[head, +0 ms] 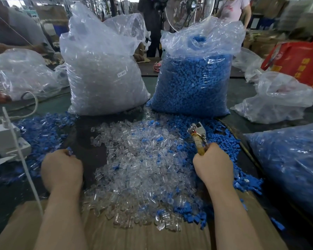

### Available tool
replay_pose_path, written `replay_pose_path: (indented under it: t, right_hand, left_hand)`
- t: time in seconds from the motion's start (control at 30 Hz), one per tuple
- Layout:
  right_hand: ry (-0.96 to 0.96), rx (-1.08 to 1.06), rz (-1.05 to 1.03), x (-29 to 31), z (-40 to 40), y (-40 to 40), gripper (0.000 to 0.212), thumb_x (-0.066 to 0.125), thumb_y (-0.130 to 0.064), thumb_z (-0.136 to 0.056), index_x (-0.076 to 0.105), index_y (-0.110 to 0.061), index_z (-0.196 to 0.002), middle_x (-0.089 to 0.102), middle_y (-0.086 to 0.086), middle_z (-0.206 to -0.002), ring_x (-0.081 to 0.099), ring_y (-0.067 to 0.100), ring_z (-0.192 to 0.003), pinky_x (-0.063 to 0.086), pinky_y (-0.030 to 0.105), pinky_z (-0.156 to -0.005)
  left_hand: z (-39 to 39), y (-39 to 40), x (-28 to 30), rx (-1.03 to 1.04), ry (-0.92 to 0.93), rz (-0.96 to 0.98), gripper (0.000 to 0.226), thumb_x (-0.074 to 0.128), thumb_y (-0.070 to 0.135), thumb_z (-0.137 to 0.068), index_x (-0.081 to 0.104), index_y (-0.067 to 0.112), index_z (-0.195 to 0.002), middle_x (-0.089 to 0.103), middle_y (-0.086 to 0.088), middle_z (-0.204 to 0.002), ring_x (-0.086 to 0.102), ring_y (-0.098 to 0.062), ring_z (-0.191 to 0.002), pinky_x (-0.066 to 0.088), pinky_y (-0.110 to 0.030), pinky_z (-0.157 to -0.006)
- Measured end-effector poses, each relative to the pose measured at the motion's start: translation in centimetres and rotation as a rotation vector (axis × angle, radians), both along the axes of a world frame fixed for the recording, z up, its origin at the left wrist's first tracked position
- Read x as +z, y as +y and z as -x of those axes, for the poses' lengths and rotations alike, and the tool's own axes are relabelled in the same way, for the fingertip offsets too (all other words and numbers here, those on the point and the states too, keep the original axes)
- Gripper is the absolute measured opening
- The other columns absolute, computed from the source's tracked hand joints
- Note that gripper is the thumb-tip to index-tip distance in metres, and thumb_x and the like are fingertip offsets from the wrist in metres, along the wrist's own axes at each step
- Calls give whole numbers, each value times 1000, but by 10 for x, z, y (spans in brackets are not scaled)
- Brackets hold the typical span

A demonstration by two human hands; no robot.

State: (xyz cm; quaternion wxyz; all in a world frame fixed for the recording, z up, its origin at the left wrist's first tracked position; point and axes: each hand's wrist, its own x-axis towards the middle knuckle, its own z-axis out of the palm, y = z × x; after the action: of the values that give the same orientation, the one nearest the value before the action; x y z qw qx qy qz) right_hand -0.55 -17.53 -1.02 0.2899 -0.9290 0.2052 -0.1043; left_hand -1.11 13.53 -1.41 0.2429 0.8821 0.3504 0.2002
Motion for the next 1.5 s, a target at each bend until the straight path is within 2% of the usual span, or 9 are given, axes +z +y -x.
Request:
replay_pose_path:
  t: [0.13, 0.23, 0.37, 0.5, 0.7, 0.87, 0.97, 1.07, 1.5]
  right_hand:
    - [78, -20, 80, 2, 1, 2, 27, 58, -26, -92, 51, -9, -111, 57, 11, -101, 48, 27, -73, 34, 34, -61]
    - [159, -17, 157, 4, 3, 4, 40, 59, -29, -91, 48, -7, -123, 50, 15, -120, 43, 27, -76, 35, 35, -64]
    - [253, 24, 193, 4, 2, 4, 34, 58, -27, -90, 50, -11, -118, 49, 12, -118, 46, 26, -72, 36, 35, -63]
    - [232, 39, 181, 3, 1, 4, 23, 56, -22, -90, 50, -13, -110, 51, 11, -111, 38, 17, -61, 32, 34, -58]
    - [186, 22, 169, 4, 3, 4, 11, 57, -17, -89, 47, -13, -94, 47, 3, -81, 37, 15, -59, 29, 32, -52]
    - [168, 8, 158, 5, 2, 5, 11, 58, -18, -90, 50, -11, -94, 44, 2, -71, 37, 15, -57, 28, 32, -51]
    - [129, 3, 146, 3, 1, 4, 13, 59, -19, -91, 50, -11, -95, 43, 1, -69, 35, 14, -56, 28, 32, -52]
    - [74, -6, 110, 1, 0, 4, 17, 61, -23, -90, 46, -15, -90, 40, -2, -68, 33, 12, -56, 29, 33, -55]
    - [-154, 135, -13, 0, -2, 8, 18, 61, -14, -85, 49, -26, -89, 49, -9, -71, 47, 16, -64, 34, 31, -58]
  left_hand:
    - [-3, -5, 8, -22, 199, -109, 43, 63, 24, -92, 60, 1, -129, 54, -33, -124, 51, -50, -113, 44, -51, -91]
    - [-6, -27, 25, -171, 180, -163, 48, 64, 39, -91, 58, 19, -135, 55, -20, -133, 50, -42, -120, 39, -50, -98]
    - [-6, -70, 44, -664, 232, 147, 54, 66, 60, -81, 58, 36, -129, 59, 5, -133, 59, -22, -115, 38, -53, -108]
    - [-2, -104, 40, -905, 395, 185, 66, 70, 60, -77, 50, 39, -136, 34, 2, -153, 46, -23, -132, 33, -53, -114]
    - [-4, -119, 33, -854, 235, -8, 29, 64, 30, -92, 66, 27, -121, 51, 3, -138, 56, -16, -116, 44, -33, -98]
    - [-6, -122, 30, -785, 193, 5, 20, 64, 30, -93, 70, 24, -111, 59, -2, -134, 64, -18, -101, 52, -35, -90]
    - [-7, -120, 27, -744, 140, 100, 14, 70, 29, -90, 73, 24, -103, 72, 4, -100, 65, -6, -72, 52, -22, -64]
    - [-7, -118, 26, -702, 83, 172, 8, 71, 25, -90, 74, 24, -97, 65, 15, -68, 61, 1, -51, 40, -10, -42]
    - [-7, -119, 27, -630, -108, 368, 11, 75, 18, -85, 70, 25, -92, 65, 13, -79, 60, 0, -69, 40, -12, -55]
